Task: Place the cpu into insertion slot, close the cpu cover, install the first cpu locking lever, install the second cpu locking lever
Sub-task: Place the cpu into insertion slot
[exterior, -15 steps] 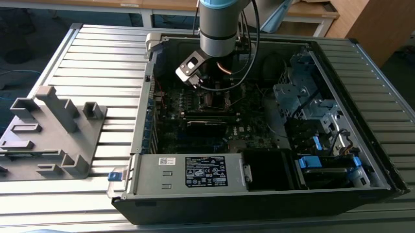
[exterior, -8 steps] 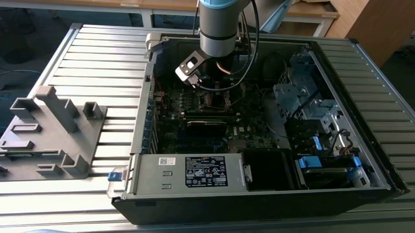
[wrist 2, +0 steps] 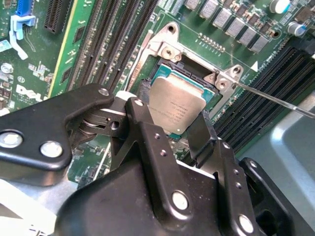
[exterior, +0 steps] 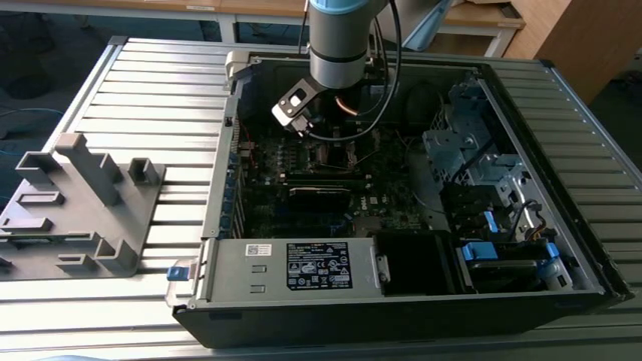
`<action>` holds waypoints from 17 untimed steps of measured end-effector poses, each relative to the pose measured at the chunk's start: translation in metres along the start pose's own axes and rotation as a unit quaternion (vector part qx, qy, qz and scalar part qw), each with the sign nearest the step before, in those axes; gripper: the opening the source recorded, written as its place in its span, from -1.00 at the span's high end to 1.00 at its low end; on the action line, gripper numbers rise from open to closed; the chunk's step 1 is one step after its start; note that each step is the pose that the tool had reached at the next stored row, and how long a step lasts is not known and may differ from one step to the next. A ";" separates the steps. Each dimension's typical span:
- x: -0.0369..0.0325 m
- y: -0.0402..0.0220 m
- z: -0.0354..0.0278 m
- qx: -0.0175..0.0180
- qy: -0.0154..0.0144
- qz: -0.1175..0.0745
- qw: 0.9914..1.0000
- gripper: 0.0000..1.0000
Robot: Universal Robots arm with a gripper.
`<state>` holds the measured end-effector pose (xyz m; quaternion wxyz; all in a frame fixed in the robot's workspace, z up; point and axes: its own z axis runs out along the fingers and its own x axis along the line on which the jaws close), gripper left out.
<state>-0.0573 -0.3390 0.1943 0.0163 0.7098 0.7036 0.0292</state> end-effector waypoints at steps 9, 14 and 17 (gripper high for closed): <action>0.0000 0.0000 0.0002 0.000 0.000 0.002 1.000 -0.08; 0.0000 0.0003 0.0004 0.000 0.000 0.004 1.000 -0.08; 0.0000 0.0003 0.0004 0.000 0.000 0.005 1.000 -0.08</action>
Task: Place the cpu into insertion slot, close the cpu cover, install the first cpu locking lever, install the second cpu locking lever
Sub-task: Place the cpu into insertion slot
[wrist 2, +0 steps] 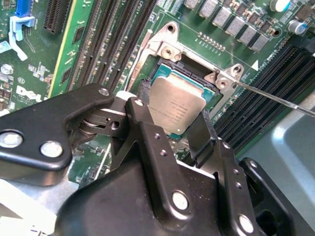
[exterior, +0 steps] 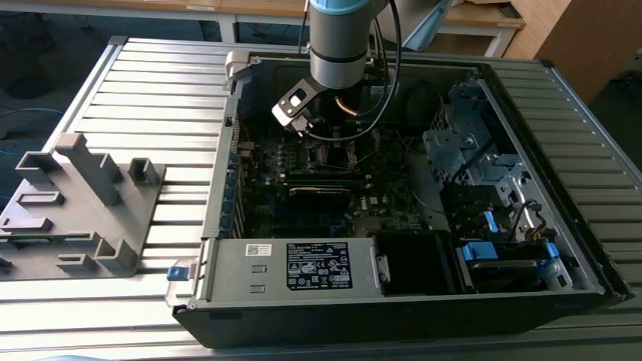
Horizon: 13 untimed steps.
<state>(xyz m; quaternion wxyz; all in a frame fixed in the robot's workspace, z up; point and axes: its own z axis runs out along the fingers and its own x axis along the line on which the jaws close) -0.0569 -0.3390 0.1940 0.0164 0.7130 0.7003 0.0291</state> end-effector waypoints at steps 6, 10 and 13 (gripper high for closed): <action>0.0004 0.0001 0.0003 0.000 0.000 0.000 1.000 -0.08; 0.0007 0.0001 0.0003 0.000 0.000 0.000 1.000 -0.08; 0.0008 0.0002 0.0002 0.000 0.000 0.000 1.000 -0.08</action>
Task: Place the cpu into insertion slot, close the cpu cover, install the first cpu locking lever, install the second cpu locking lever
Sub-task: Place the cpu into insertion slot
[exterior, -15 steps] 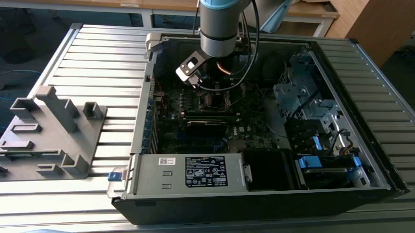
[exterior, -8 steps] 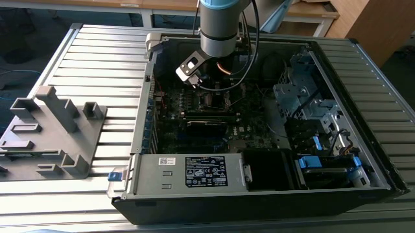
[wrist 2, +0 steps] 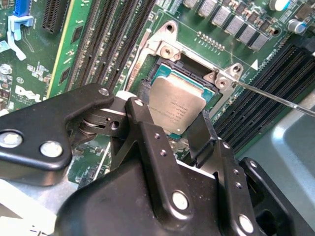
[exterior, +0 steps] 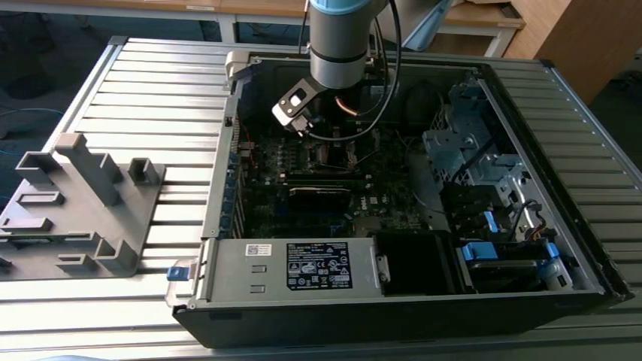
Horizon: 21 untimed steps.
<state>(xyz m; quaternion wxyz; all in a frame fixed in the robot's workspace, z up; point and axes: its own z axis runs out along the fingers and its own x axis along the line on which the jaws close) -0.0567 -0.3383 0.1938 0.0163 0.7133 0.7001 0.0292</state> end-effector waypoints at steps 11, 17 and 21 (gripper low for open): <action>0.0000 0.0019 0.0002 0.000 0.000 0.000 1.000 -0.08; 0.0001 0.0019 0.0004 0.000 0.000 0.000 1.000 -0.08; -0.0001 0.0017 0.0018 0.000 0.000 0.000 1.000 -0.08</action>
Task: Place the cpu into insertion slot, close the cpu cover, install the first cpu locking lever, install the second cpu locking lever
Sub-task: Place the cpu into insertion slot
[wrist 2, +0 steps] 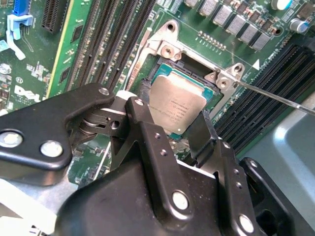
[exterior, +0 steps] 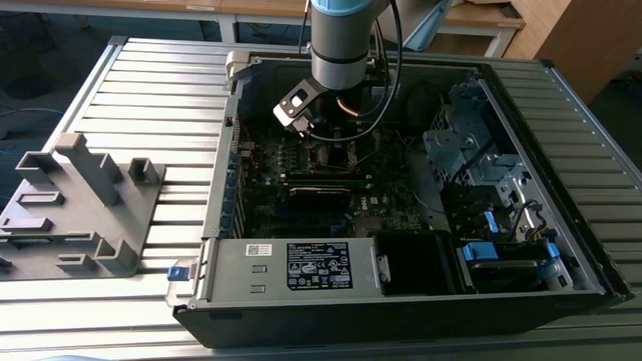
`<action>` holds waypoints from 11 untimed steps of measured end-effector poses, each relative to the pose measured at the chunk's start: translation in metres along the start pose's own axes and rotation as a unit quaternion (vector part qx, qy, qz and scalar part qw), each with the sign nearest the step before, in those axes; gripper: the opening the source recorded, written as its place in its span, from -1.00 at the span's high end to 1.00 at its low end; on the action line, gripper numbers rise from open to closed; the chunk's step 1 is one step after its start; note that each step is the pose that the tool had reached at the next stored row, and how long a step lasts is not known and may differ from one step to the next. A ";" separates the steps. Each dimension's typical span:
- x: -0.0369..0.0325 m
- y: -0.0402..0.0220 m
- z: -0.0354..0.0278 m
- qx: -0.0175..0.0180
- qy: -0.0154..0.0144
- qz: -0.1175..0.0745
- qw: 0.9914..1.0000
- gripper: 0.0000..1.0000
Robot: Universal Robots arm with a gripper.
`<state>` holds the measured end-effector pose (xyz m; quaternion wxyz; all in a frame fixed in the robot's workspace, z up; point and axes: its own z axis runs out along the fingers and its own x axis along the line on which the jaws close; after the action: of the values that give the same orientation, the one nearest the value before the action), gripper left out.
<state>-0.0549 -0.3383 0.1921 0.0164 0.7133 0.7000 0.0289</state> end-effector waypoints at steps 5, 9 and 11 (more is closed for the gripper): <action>0.0001 0.0000 0.0002 0.000 0.000 0.000 1.000 -0.08; 0.0002 0.0001 0.0005 0.000 0.000 0.000 1.000 -0.23; 0.0001 0.0000 0.0003 0.000 0.000 0.000 1.000 -0.23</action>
<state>-0.0548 -0.3383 0.1919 0.0163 0.7133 0.7001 0.0292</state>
